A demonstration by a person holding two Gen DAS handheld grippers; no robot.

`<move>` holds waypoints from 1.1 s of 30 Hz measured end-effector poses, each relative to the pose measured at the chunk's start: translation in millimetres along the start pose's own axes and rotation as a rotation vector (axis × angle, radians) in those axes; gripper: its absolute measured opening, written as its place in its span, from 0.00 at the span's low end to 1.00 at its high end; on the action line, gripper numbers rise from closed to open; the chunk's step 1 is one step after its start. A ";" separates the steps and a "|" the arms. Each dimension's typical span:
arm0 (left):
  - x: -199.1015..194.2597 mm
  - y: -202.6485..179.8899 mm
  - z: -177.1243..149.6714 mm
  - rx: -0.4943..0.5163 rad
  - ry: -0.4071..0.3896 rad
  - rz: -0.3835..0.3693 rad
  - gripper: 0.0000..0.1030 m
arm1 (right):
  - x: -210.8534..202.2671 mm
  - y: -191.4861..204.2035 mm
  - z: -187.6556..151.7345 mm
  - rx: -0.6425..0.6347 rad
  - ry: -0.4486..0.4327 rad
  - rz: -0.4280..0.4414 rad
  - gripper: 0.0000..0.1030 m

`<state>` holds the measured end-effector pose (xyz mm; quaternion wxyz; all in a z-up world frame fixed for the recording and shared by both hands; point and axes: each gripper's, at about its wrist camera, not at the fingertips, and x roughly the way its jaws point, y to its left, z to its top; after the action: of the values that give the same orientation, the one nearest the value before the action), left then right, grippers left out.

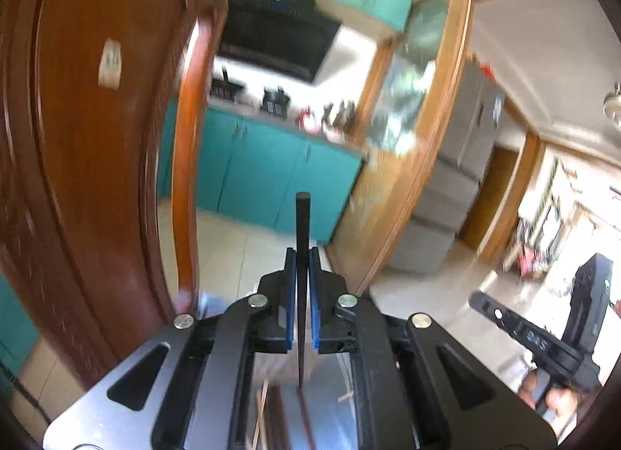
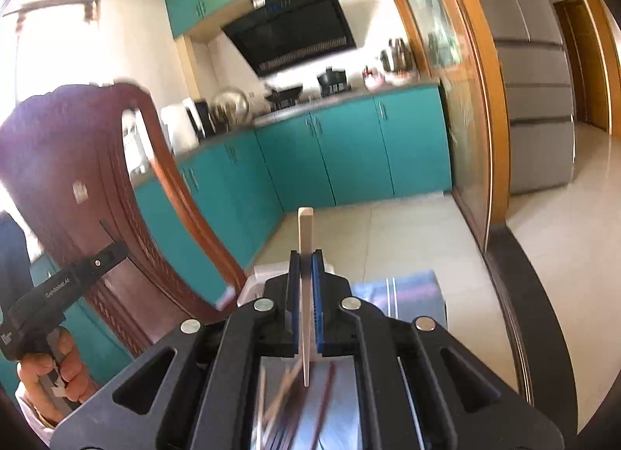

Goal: Organize utensils
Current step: 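Lift both held chopsticks upright and carry them above the white caddy, then open both grippers to drop the chopsticks into the white caddy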

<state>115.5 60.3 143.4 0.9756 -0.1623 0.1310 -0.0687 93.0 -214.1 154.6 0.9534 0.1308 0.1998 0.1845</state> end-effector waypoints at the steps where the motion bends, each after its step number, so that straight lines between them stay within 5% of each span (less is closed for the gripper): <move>1: -0.1 -1.0 5.5 -0.006 -0.045 0.013 0.07 | -1.6 1.2 7.0 0.011 -0.028 0.011 0.07; 5: 3.5 -4.9 9.7 0.018 -0.241 0.104 0.07 | -9.2 1.9 22.9 0.063 -0.225 0.015 0.07; 8: 33.6 -5.7 -2.7 0.028 -0.204 0.111 0.07 | 8.2 0.6 14.0 0.065 -0.292 -0.029 0.07; 17: 98.2 2.4 -37.3 0.084 -0.057 0.174 0.07 | 93.1 -10.6 -35.2 0.052 -0.153 -0.035 0.07; 26: 110.1 4.0 -58.1 0.141 0.020 0.165 0.07 | 105.8 4.7 -60.6 -0.053 -0.068 -0.064 0.07; 27: 109.7 5.1 -59.7 0.143 0.025 0.165 0.07 | 104.3 4.7 -62.6 -0.062 -0.062 -0.061 0.10; 30: 108.1 9.6 -63.0 0.137 0.049 0.153 0.07 | 92.7 4.6 -65.7 -0.091 -0.059 -0.046 0.50; 33: 96.8 20.6 -69.5 0.117 0.059 0.151 0.14 | 65.8 -1.1 -71.8 -0.092 -0.090 0.005 0.54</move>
<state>190.7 41.8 50.4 0.9815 -0.0925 0.1675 -0.0075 118.6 -175.9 68.7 0.9660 0.0956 0.1475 0.1897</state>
